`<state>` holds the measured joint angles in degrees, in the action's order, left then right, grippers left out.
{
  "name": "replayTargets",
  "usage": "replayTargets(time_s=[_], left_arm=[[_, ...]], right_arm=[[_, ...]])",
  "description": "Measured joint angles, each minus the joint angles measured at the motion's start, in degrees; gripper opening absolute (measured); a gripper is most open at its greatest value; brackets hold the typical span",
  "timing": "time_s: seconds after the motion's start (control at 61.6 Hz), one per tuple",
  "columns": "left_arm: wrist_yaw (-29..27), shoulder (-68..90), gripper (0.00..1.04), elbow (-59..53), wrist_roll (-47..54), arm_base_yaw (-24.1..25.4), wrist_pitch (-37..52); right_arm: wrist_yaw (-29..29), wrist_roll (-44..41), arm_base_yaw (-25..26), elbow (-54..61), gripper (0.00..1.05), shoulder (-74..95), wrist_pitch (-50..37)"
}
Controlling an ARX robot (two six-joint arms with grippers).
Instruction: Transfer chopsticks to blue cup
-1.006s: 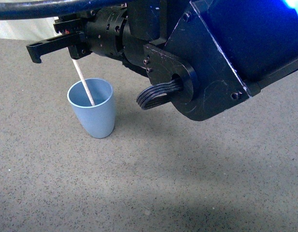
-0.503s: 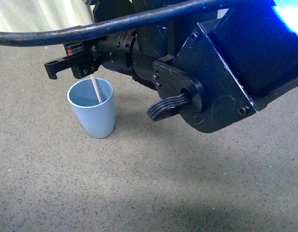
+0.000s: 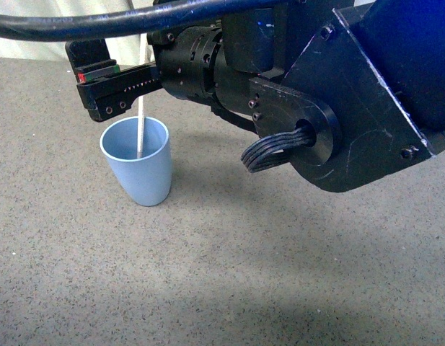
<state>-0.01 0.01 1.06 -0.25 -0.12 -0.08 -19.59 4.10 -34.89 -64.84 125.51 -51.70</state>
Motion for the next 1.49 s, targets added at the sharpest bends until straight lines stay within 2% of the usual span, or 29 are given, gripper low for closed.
replayTargets(time_s=[0.276,0.455,0.601,0.682,0.763,0.795,0.958,1.218,1.494], left_arm=[[0.0,0.0,0.98,0.0,0.0,0.0,0.0],[0.0,0.0,0.98,0.0,0.0,0.0,0.0],[0.0,0.0,0.98,0.0,0.0,0.0,0.0],[0.0,0.0,0.98,0.0,0.0,0.0,0.0],[0.0,0.0,0.98,0.0,0.0,0.0,0.0],[0.0,0.0,0.98,0.0,0.0,0.0,0.0],[0.0,0.0,0.98,0.0,0.0,0.0,0.0],[0.0,0.0,0.98,0.0,0.0,0.0,0.0],[0.0,0.0,0.98,0.0,0.0,0.0,0.0]], right_arm=[[3.7,-3.6,0.0,2.8,0.95,-2.1,-1.9],[12.4,-6.4,1.2,5.3,0.95,-3.1,-2.9],[19.8,-7.5,4.4,9.2,0.95,-4.0,-5.7],[24.8,-8.0,6.6,11.4,0.95,-4.9,-5.9],[39.7,-6.2,8.7,17.2,0.81,-6.3,-16.4],[42.3,-5.7,9.9,21.0,0.74,-8.3,-19.8],[39.3,-5.0,14.9,34.1,0.45,-19.8,-23.9],[32.8,-5.0,21.1,48.7,0.0,-33.7,-23.0],[28.3,-4.8,26.0,56.8,0.01,-48.5,-15.7]])
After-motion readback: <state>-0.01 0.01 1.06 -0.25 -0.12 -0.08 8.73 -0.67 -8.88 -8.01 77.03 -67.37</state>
